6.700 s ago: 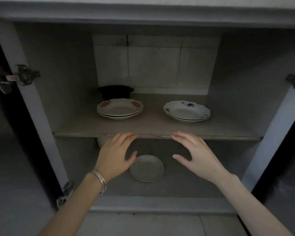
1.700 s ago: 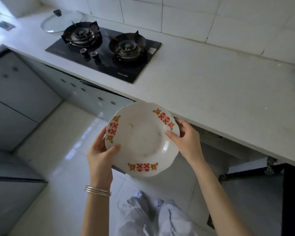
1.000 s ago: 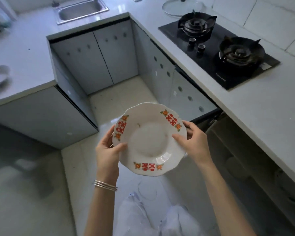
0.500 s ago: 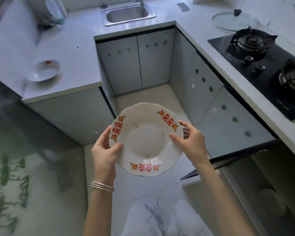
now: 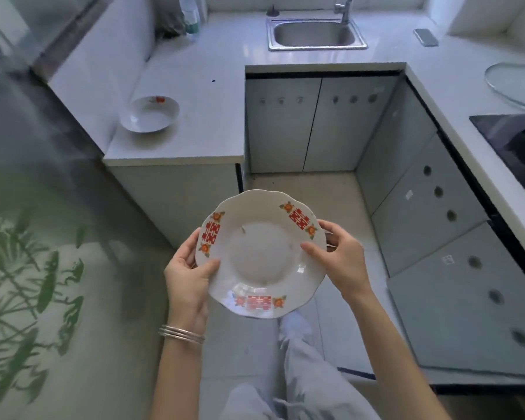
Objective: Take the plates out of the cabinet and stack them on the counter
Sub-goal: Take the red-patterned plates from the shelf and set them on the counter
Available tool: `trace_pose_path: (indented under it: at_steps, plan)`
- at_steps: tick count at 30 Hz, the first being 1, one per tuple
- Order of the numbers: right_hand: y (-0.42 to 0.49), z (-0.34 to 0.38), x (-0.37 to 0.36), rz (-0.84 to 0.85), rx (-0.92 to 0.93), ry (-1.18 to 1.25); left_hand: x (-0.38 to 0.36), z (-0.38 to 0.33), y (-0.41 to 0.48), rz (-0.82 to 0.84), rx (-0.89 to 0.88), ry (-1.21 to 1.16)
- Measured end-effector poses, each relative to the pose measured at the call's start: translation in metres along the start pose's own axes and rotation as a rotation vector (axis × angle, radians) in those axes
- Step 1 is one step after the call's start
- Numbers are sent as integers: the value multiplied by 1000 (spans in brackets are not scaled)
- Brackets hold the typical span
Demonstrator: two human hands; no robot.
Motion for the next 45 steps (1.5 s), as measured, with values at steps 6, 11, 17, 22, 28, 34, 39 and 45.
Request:
trace_pose_path:
  at_steps: [6, 11, 17, 22, 28, 34, 39, 45]
  plan:
    - [95, 14, -19, 110, 30, 1, -30, -30, 61, -88, -30, -51]
    - [177, 24, -37, 182, 60, -15, -55, -54, 110, -170, -44, -97]
    - [244, 27, -68, 295, 45, -4, -63, -68, 156, -271, -46, -120]
    - [290, 30, -107, 373, 48, -21, -53, -79, 200, -343, -66, -125]
    - [348, 37, -163, 388, 29, -21, -40, -111, 270, -358, -81, -121]
    - [404, 55, -220, 383, 1, -25, -24, -157, 338, -363, -66, -57]
    - [441, 66, -270, 390, -10, -34, -6, -174, 392, -423, -78, 7]
    - [490, 67, -325, 456, -5, -74, 13, -175, 451, -504, -10, -34]
Point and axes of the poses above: each hand's wrist, its own y-axis towards the middle knuckle, its own x-axis out of the back of the hand, z = x × y, the point moved 4 cm from there along y, towards the middle knuckle, and after that the axes turned 5 degrees about x, right-handed, at the moved point
